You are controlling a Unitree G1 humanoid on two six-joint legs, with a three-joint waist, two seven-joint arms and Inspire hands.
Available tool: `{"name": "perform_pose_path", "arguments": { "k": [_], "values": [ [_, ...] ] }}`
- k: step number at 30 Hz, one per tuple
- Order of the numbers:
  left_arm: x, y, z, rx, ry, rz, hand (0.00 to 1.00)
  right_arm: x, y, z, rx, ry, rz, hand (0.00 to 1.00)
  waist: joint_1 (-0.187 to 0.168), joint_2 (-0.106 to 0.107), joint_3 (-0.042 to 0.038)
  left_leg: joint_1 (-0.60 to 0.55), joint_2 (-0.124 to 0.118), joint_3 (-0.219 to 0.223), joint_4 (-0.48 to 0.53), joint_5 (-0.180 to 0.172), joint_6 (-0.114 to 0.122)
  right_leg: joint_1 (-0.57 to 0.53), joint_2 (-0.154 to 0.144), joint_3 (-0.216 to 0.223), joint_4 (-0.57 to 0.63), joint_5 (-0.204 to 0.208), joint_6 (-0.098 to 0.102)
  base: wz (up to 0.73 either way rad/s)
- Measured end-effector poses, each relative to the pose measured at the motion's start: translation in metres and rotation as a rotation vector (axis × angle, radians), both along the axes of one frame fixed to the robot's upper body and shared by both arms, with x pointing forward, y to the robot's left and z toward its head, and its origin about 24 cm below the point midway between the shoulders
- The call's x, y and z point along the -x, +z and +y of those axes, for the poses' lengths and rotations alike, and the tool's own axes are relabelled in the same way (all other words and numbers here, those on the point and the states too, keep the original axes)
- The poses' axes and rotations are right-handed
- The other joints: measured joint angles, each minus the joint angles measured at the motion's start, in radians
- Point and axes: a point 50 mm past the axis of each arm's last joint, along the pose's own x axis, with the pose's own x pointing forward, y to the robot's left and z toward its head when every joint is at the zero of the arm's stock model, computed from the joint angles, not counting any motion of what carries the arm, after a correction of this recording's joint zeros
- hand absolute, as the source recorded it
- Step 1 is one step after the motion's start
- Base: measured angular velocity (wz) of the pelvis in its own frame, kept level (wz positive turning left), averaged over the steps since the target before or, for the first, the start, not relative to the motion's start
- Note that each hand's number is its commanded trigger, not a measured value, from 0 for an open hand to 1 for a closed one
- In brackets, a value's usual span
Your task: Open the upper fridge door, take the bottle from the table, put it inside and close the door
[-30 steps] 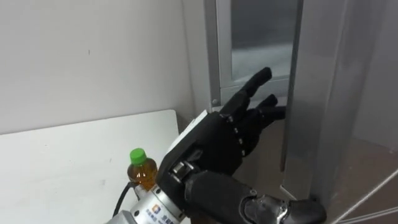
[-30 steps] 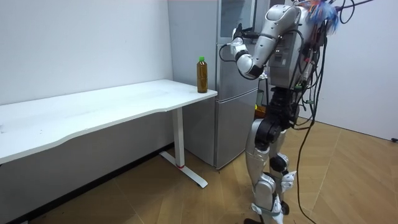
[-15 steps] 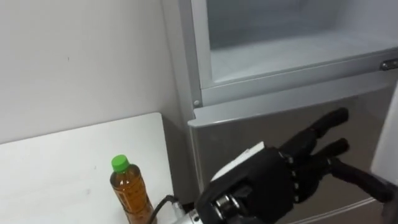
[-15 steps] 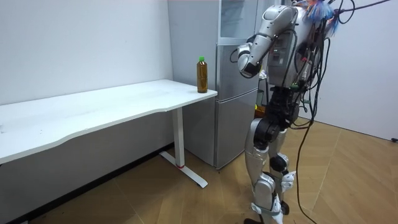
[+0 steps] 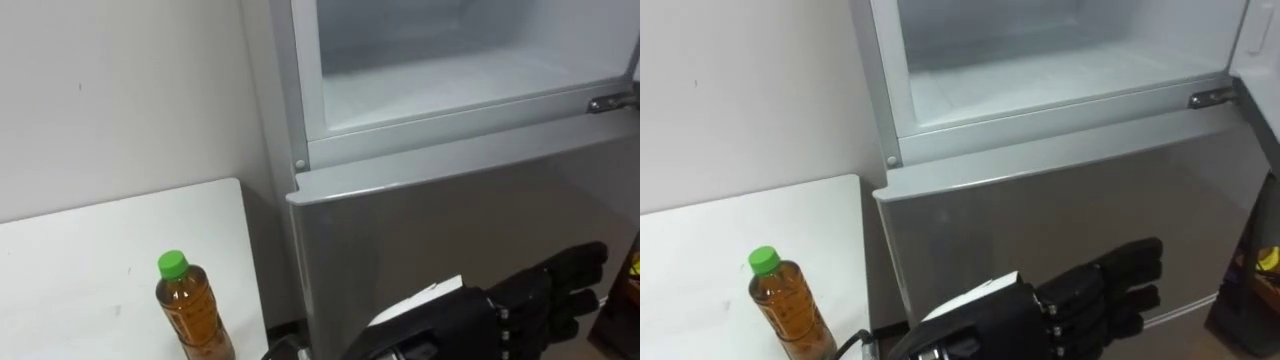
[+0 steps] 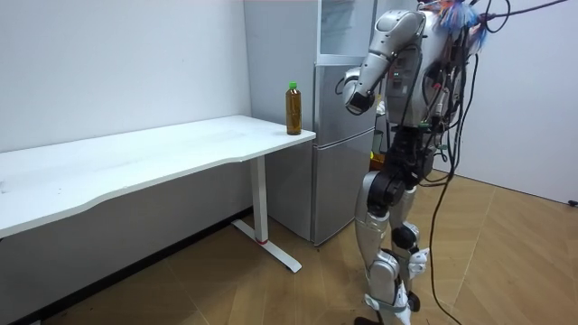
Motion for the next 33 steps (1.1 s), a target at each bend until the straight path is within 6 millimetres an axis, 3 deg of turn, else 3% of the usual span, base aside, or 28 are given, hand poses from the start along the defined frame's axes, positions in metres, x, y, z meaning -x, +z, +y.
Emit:
{"name": "perform_pose_path", "arguments": {
  "k": [14, 17, 21, 27, 31, 33],
  "values": [
    [0.0, -0.001, 0.0, -0.003, 0.001, 0.003, 0.0, 0.0, 0.0, 0.0, 0.0, 0.002, 0.0, 0.0, 0.0, -0.001, -0.0007, 0.002, 0.001, 0.004, 0.0, 0.0, 0.0, 0.001, 0.001, -0.001, 0.003, 0.001, -0.001, 0.0],
    [-0.002, -0.011, -0.002, -0.042, 0.004, 0.023, 0.0, 0.0, 0.0, 0.0, 0.002, 0.002, -0.001, 0.0, 0.003, -0.003, -0.0011, 0.003, 0.001, 0.004, 0.0, 0.0, 0.0, 0.002, 0.001, -0.001, 0.004, 0.001, -0.001, 0.0],
    [-0.007, -0.029, -0.002, -0.162, 0.032, 0.012, 0.0, -0.001, 0.0, 0.0, 0.004, 0.007, 0.001, 0.0, 0.006, -0.004, -0.001, 0.006, 0.002, 0.005, 0.0, 0.0, 0.0, 0.003, 0.002, -0.001, 0.005, 0.002, -0.002, 0.0],
    [-0.001, -0.08, 0.014, -0.35, 0.112, 0.129, 0.0, -0.001, 0.0, 0.0, 0.004, 0.004, -0.002, 0.0, 0.008, -0.007, 0.0, -0.006, 0.005, 0.004, 0.001, 0.0, 0.0, 0.001, 0.005, -0.005, 0.003, 0.002, -0.004, 0.03],
    [0.003, -0.105, 0.021, -0.413, 0.129, 0.215, 0.0, 0.002, -0.002, 0.005, 0.005, -0.005, 0.01, 0.0, 0.025, -0.026, -0.0035, -0.001, 0.005, 0.004, 0.0, 0.0, 0.0, 0.005, 0.005, -0.001, 0.005, 0.003, -0.004, -0.02],
    [0.006, -0.118, 0.025, -0.435, 0.133, 0.269, 0.0, 0.002, -0.003, 0.008, 0.0, -0.007, 0.011, 0.0, 0.035, -0.037, -0.0008, -0.001, 0.006, 0.0, 0.0, 0.0, 0.0, 0.004, 0.005, -0.003, 0.008, 0.003, -0.005, 0.02]
  ]
}}
